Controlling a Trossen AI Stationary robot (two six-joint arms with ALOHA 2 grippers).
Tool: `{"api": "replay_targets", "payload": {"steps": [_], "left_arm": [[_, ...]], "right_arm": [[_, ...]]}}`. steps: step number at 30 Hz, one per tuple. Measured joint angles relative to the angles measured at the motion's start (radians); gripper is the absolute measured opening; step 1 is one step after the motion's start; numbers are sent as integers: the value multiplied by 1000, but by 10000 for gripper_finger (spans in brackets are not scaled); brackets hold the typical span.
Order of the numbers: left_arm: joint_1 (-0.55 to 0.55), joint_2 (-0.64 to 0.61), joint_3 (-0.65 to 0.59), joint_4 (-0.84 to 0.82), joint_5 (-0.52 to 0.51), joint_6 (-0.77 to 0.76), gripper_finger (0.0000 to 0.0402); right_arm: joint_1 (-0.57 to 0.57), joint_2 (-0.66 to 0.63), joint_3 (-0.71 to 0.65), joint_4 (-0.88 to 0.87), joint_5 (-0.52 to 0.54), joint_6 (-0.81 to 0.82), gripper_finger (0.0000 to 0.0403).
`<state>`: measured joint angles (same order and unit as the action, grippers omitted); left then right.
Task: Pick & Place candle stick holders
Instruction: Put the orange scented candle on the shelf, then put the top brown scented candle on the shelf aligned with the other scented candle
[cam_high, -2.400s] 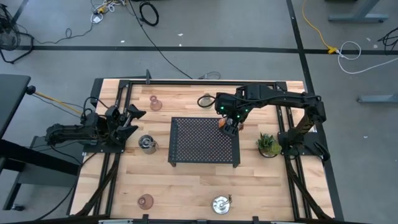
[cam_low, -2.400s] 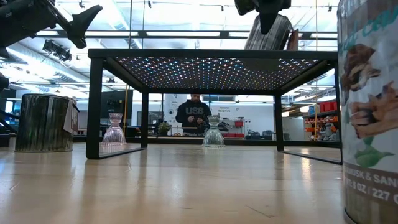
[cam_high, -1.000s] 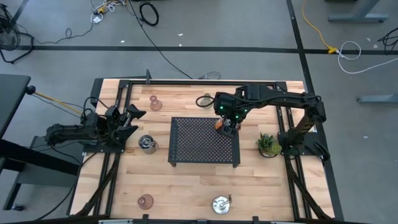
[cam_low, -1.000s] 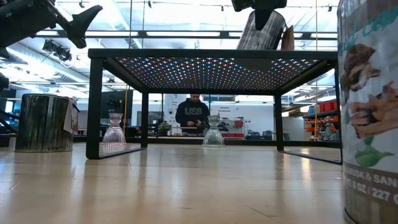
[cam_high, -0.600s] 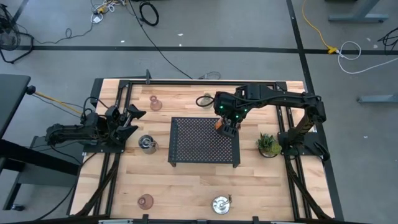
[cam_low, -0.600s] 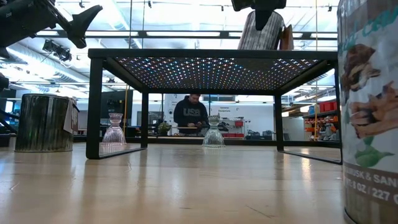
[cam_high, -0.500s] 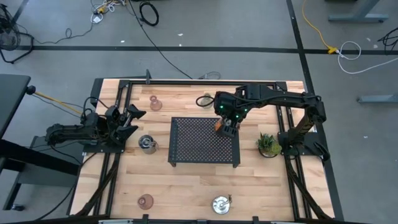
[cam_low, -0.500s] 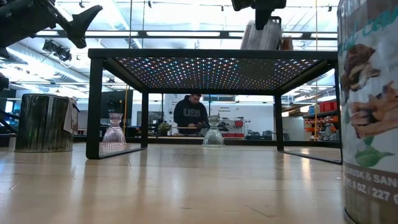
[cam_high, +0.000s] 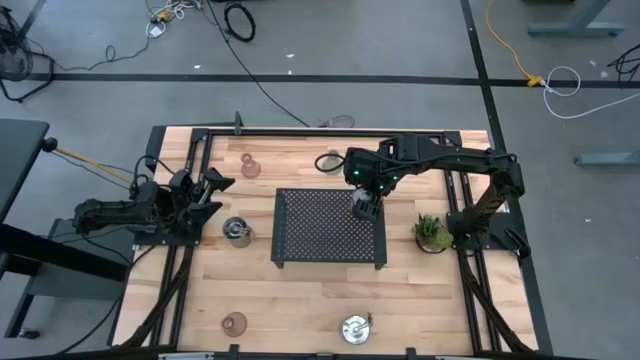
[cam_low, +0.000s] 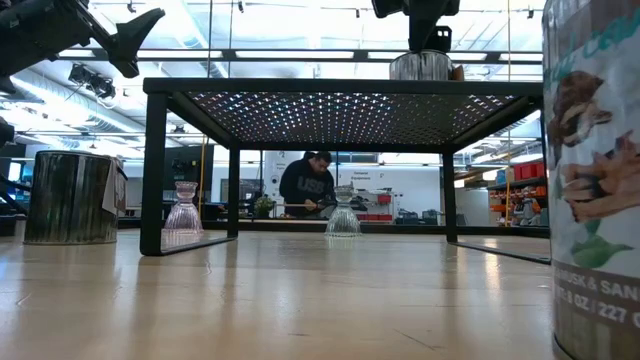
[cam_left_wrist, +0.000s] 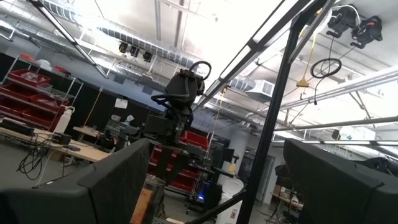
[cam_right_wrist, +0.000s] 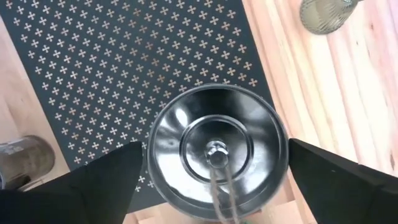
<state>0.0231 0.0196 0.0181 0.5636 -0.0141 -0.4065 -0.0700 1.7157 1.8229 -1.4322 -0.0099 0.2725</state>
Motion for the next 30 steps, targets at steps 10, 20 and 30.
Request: {"api": "replay_targets", "payload": {"steps": [10,20,30], "left_arm": [[0,0,0,0,0,0,374],[0,0,0,0,0,0,374],[0,0,0,2,0,-1,374]], "right_arm": [[0,0,0,0,0,2,392],[0,-6,0,-3,2,-15,398],[-7,-80,0,0,111,-6,400]]}}
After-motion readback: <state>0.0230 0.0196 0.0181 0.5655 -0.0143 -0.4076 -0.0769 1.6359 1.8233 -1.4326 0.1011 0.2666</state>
